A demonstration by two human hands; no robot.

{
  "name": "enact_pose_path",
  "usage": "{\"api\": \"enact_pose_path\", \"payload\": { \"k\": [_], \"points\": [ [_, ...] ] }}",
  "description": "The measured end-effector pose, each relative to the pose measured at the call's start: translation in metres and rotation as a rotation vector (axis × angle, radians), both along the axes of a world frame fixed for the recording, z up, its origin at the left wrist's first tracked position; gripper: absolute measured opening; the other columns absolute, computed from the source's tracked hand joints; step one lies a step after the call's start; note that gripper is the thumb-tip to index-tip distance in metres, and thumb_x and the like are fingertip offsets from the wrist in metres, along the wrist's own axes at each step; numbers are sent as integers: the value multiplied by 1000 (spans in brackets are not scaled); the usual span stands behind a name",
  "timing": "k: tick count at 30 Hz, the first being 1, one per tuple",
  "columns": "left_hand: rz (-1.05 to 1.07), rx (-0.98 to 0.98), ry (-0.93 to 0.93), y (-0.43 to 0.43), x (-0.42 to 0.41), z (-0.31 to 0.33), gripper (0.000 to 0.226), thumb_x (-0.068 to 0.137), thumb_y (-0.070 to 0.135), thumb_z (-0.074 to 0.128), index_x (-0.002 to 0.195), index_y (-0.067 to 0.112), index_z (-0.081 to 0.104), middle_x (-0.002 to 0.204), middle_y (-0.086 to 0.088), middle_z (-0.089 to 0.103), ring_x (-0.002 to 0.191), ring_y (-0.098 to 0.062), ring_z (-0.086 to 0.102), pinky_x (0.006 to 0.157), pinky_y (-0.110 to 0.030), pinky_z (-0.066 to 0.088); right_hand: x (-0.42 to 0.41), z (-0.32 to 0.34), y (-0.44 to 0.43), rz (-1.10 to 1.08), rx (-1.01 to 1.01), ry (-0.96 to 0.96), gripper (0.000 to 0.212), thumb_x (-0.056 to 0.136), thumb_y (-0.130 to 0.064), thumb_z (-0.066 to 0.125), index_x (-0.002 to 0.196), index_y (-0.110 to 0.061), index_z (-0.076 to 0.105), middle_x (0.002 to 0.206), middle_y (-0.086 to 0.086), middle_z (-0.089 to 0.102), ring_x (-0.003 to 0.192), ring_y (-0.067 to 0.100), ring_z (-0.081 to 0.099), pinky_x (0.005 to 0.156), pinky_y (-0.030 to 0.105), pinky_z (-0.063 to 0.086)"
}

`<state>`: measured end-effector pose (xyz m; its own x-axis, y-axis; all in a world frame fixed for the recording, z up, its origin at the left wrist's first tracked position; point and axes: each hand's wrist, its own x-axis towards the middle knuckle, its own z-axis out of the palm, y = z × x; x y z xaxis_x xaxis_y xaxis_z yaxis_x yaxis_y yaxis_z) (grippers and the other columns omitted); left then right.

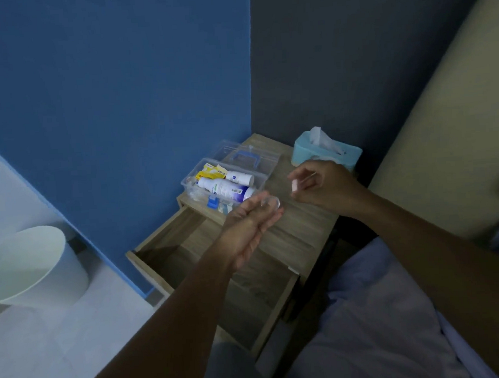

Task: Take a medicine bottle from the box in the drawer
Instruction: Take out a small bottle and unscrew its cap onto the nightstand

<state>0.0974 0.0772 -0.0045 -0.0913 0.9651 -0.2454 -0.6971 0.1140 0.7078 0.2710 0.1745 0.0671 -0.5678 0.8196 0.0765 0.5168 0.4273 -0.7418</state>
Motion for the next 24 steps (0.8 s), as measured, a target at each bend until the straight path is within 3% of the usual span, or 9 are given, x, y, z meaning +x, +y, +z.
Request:
{"api": "enact_pose_path", "payload": {
  "k": [4, 7, 9, 12, 14, 17, 19, 21, 24],
  "points": [
    [69, -63, 291, 15, 5, -29, 59, 63, 3, 86, 118, 3, 64, 103, -11, 73, 104, -28, 69, 100, -47, 52, 11, -44, 9, -130, 1, -8, 17, 72, -12, 82, 82, -13, 68, 83, 1, 75, 80, 12, 71, 70, 19, 53],
    [114, -100, 350, 28, 8, -52, 52, 67, 1, 84, 115, 2, 66, 98, -11, 73, 101, -29, 69, 99, -50, 52, 16, -79, 16, -170, -12, 15, 16, 70, -8, 82, 71, -12, 67, 78, 4, 75, 77, 18, 72, 69, 26, 56],
    [96, -101, 420, 36, 9, -67, 43, 70, 5, 84, 110, 10, 70, 96, -5, 76, 97, -21, 71, 94, -44, 56, 20, -103, 19, -202, -37, 18, 19, 69, -10, 83, 66, -19, 67, 75, 0, 75, 74, 13, 72, 67, 23, 56],
    [46, -66, 572, 48, 9, -87, 26, 80, 12, 77, 105, 20, 70, 93, 4, 78, 88, -5, 73, 75, -19, 58, 24, -138, 23, -276, -83, 35, 19, 69, -15, 85, 61, -19, 68, 73, -10, 75, 72, -1, 70, 63, 5, 50],
    [10, -48, 857, 53, 8, -98, 25, 86, 25, 71, 111, 19, 67, 95, 7, 75, 84, -2, 71, 65, -9, 51, 26, -159, 24, -329, -83, 60, 20, 70, -18, 86, 60, -20, 69, 77, -9, 76, 72, -6, 69, 67, 3, 49],
    [-65, 65, 1274, 60, 4, -114, 29, 92, 29, 62, 119, 19, 61, 104, 4, 70, 88, -2, 66, 67, -9, 47, 26, -183, 21, -353, -41, 85, 16, 74, -19, 86, 65, -18, 72, 83, -6, 77, 75, -5, 70, 72, 7, 52],
    [-122, 50, 1338, 68, 5, -123, 29, 95, 33, 54, 122, 22, 55, 108, 2, 67, 94, -9, 65, 71, -13, 46, 24, -196, 19, -344, 1, 80, 8, 78, -18, 83, 76, -14, 76, 88, -1, 78, 83, 7, 74, 79, 21, 57],
    [-171, 5, 1349, 77, 8, -130, 34, 98, 41, 46, 127, 24, 50, 116, -1, 64, 103, -17, 64, 78, -26, 53, 22, -205, 18, -330, -12, 76, 12, 81, -20, 80, 91, -14, 78, 97, 0, 78, 92, 13, 73, 86, 31, 58],
    [-210, -27, 1385, 84, 10, -136, 40, 99, 43, 42, 134, 22, 45, 133, -9, 56, 120, -26, 56, 97, -46, 51, 21, -215, 14, -337, -57, 66, 33, 81, -20, 79, 113, -17, 72, 109, -4, 75, 102, 9, 69, 90, 26, 54]
  ]
}}
